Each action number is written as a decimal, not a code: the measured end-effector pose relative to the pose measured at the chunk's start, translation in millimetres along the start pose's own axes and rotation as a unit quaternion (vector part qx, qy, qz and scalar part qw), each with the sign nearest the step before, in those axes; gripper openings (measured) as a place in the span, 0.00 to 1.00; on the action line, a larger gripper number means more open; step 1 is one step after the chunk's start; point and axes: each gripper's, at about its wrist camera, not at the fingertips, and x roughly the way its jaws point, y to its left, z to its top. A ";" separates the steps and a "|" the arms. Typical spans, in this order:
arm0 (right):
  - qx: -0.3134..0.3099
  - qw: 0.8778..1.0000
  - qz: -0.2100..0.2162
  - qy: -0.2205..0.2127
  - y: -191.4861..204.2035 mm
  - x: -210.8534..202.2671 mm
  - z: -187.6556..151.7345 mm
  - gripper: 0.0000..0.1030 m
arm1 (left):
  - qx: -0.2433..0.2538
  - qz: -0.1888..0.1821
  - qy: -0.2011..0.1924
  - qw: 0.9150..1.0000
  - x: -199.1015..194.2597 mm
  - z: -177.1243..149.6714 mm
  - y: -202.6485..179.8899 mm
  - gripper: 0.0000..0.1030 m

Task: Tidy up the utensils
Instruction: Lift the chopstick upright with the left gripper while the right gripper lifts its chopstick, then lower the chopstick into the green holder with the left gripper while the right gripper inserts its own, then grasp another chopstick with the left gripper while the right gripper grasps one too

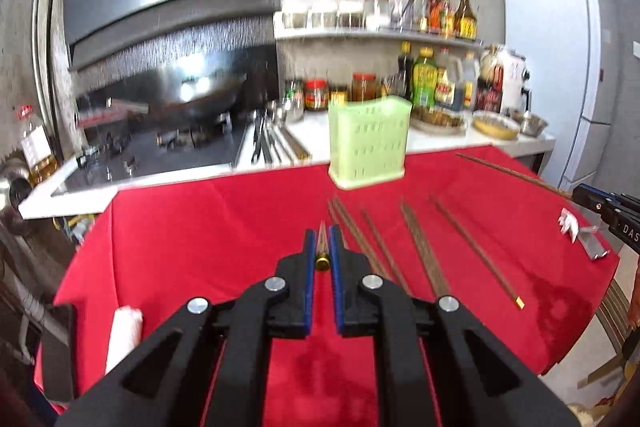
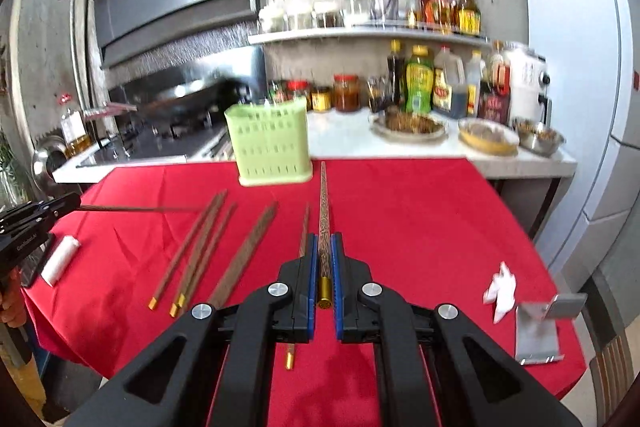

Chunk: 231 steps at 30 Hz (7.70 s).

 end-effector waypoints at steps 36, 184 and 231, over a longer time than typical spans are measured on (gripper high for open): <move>-0.028 0.986 -0.020 0.166 -8.0 82.7 -81.4 0.16 | -0.013 -0.002 -0.075 0.997 -32.9 17.1 5.1 0.07; -0.040 0.995 0.026 0.085 22.2 18.0 -51.4 0.20 | -0.062 -0.006 0.113 0.992 30.4 -74.5 -7.2 0.40; -0.018 0.991 0.023 0.128 19.7 73.7 -89.6 0.07 | -0.007 -0.007 0.162 0.987 80.3 -95.6 -35.4 0.07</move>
